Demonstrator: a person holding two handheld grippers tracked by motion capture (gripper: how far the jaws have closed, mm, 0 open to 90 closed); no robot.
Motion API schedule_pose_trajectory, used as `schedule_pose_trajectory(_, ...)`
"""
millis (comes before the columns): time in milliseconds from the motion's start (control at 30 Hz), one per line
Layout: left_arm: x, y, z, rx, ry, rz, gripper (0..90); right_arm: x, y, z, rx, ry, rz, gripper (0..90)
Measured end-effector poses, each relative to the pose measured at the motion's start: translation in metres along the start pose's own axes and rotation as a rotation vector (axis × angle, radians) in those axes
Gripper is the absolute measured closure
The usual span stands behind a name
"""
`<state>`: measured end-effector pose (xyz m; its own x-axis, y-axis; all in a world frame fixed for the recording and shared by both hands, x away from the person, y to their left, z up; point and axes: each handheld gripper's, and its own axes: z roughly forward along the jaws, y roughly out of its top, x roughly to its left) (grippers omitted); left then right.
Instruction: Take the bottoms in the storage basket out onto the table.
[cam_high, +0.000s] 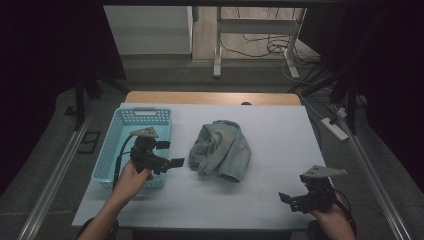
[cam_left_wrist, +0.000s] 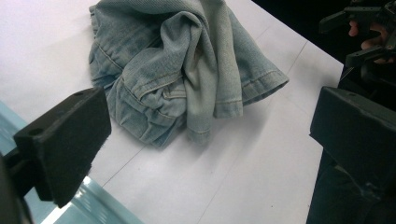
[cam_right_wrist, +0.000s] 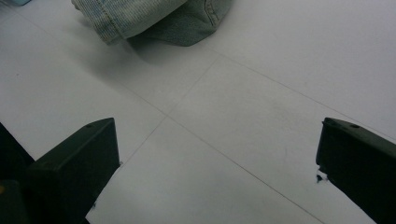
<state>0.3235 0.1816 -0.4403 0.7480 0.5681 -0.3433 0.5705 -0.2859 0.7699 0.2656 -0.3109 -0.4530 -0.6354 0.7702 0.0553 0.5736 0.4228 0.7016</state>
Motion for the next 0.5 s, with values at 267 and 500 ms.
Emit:
schedule_pose_trajectory(267, -0.0007, -0.0053, -0.0046, -0.005, 0.006, -0.005, 0.0, 0.0002, 0.0, -0.0001, 0.0, -0.001, 0.0, 0.0)
schedule_pose_trajectory(500, -0.002, -0.0097, -0.0093, -0.008, 0.016, -0.006, 0.0, 0.0, 0.0, -0.0001, 0.001, -0.001, -0.001, 0.0)
